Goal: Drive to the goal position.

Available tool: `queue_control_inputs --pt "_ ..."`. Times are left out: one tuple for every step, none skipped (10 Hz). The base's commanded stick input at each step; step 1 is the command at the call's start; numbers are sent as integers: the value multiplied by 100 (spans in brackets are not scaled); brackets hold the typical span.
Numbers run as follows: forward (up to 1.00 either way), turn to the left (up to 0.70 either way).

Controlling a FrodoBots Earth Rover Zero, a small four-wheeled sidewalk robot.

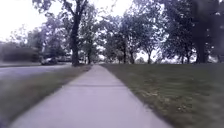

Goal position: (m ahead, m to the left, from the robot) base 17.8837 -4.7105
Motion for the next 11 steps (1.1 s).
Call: queue_control_inputs --pt "70 0" --pt "70 0" --pt "70 0" --pt "70 0" --pt "70 0" --pt "70 0" --pt "70 0" --pt "70 0" --pt "70 0" --pt "70 0" --pt "70 0"
